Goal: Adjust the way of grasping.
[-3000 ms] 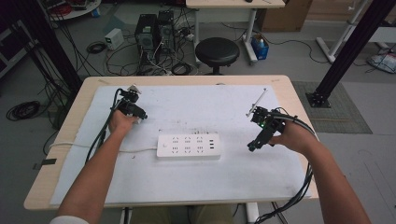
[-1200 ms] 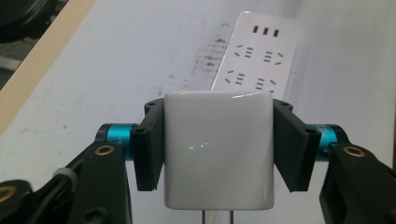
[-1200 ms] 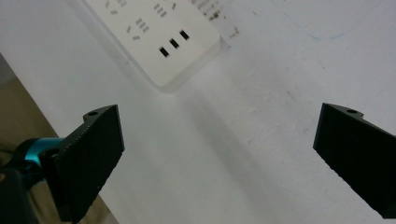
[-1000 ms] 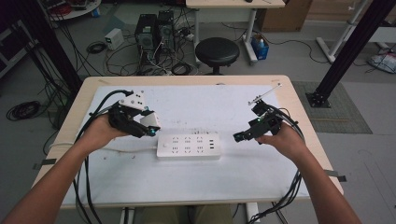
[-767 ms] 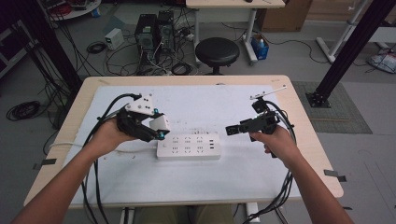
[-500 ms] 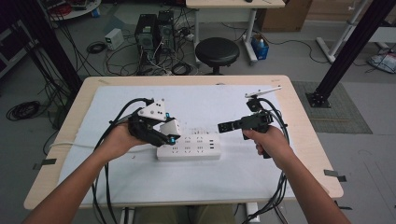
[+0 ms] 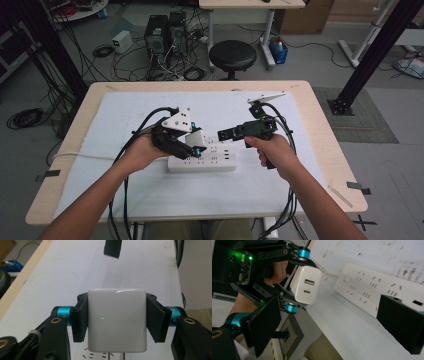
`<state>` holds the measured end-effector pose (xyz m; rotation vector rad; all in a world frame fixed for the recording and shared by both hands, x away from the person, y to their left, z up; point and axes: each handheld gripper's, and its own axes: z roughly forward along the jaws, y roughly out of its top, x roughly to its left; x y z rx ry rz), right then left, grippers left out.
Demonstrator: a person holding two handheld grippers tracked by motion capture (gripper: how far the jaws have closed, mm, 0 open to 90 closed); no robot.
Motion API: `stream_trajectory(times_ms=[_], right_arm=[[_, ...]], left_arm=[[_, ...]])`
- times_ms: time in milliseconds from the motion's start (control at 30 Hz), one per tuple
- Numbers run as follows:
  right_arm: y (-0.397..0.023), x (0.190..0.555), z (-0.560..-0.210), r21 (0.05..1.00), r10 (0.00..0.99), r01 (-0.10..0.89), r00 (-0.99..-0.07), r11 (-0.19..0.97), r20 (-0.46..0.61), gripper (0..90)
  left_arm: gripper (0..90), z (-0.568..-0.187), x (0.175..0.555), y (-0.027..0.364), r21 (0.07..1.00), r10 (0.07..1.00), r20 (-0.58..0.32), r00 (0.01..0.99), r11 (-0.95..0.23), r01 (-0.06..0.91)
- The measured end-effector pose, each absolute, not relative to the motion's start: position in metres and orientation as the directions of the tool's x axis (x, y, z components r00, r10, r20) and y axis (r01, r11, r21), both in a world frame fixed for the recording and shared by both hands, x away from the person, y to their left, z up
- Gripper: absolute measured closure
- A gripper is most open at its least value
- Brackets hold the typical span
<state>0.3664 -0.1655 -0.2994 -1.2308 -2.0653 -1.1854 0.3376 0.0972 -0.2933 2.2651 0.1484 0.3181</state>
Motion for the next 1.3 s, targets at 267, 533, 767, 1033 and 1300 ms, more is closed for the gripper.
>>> stream_trajectory(times_ms=[267, 533, 767, 1033, 1300], right_arm=[[-0.138, 0.370, -0.303, 0.407, 0.459, 0.870, -0.492, 0.278, 0.740, 15.3], [-0.126, 0.375, -0.310, 0.382, 0.437, 0.882, -0.469, 0.276, 0.767, 29.9], [-0.122, 0.377, -0.314, 0.355, 0.412, 0.895, -0.441, 0.272, 0.797, 42.2], [-0.120, 0.378, -0.319, 0.333, 0.390, 0.906, -0.414, 0.260, 0.822, 59.1], [-0.136, 0.381, -0.323, 0.375, 0.437, 0.899, -0.437, 0.224, 0.786, 62.1]], left_arm=[[42.5, -0.290, 0.335, 0.088, 0.759, 0.185, 0.199, 0.962, -0.651, -0.032], [42.5, -0.291, 0.333, 0.086, 0.760, 0.181, 0.214, 0.960, -0.648, -0.048], [42.5, -0.291, 0.332, 0.085, 0.756, 0.168, 0.233, 0.958, -0.651, -0.069], [42.5, -0.294, 0.330, 0.081, 0.737, 0.174, 0.271, 0.947, -0.670, -0.089], [22.9, -0.296, 0.337, 0.085, 0.734, 0.258, 0.216, 0.942, -0.679, 0.018]])
